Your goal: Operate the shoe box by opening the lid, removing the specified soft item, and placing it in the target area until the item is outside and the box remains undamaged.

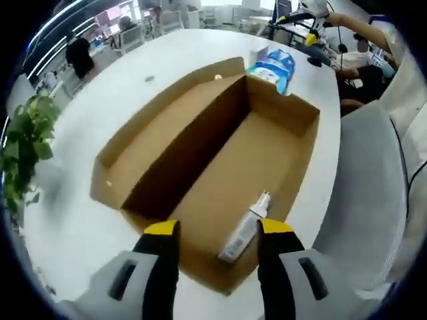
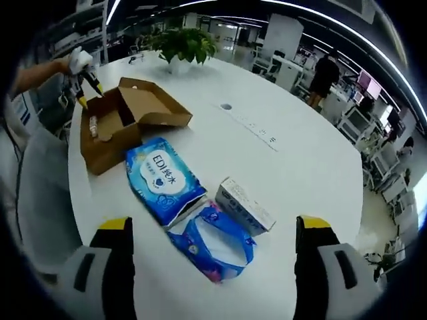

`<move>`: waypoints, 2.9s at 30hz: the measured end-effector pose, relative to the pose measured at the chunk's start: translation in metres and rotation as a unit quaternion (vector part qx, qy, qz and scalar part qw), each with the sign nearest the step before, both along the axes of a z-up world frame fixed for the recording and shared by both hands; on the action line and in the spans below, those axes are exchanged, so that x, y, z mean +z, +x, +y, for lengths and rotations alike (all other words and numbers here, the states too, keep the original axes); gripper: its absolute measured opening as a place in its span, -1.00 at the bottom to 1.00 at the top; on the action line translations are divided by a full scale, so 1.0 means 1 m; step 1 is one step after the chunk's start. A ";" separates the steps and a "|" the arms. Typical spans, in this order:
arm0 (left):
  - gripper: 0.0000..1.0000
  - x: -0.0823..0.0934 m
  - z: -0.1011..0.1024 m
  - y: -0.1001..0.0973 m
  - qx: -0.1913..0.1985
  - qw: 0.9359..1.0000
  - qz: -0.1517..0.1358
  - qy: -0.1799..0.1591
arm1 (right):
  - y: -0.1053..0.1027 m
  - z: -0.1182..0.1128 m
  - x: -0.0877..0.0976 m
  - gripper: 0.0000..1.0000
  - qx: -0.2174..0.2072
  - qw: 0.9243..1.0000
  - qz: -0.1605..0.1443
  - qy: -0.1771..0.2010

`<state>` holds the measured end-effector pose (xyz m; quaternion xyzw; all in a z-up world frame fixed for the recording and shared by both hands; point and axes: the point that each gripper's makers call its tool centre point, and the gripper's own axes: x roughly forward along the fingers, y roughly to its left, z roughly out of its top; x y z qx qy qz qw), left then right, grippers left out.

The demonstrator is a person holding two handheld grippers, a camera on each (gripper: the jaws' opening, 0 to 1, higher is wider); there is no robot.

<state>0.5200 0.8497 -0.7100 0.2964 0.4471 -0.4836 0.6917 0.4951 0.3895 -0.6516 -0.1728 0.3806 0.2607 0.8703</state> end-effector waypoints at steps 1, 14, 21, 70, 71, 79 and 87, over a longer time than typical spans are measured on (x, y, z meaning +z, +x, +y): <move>-0.08 -0.002 -0.002 -0.001 -0.014 1.000 0.007 0.002 | -0.002 0.002 0.000 0.92 -0.001 1.000 0.000 0.003; 0.00 -0.025 -0.013 -0.007 -0.153 0.984 0.066 0.055 | -0.033 0.032 0.013 0.93 -0.028 0.998 -0.011 0.053; 0.04 -0.040 -0.013 -0.015 -0.220 0.968 0.093 0.081 | -0.042 0.040 0.019 0.93 -0.042 0.997 -0.018 0.068; -0.62 -0.081 -0.019 -0.009 -0.249 0.963 0.041 0.095 | -0.061 0.056 0.005 0.92 -0.069 0.993 -0.018 0.098; -0.62 -0.081 -0.019 -0.009 -0.247 0.964 0.040 0.093 | -0.061 0.057 0.006 0.92 -0.068 0.993 -0.020 0.099; -0.65 -0.079 -0.021 -0.010 -0.233 0.968 0.039 0.089 | -0.060 0.062 0.011 0.92 -0.058 0.992 -0.033 0.105; -0.66 -0.066 -0.027 -0.008 -0.216 0.973 0.027 0.074 | -0.062 0.073 0.016 0.80 -0.040 0.992 -0.043 0.114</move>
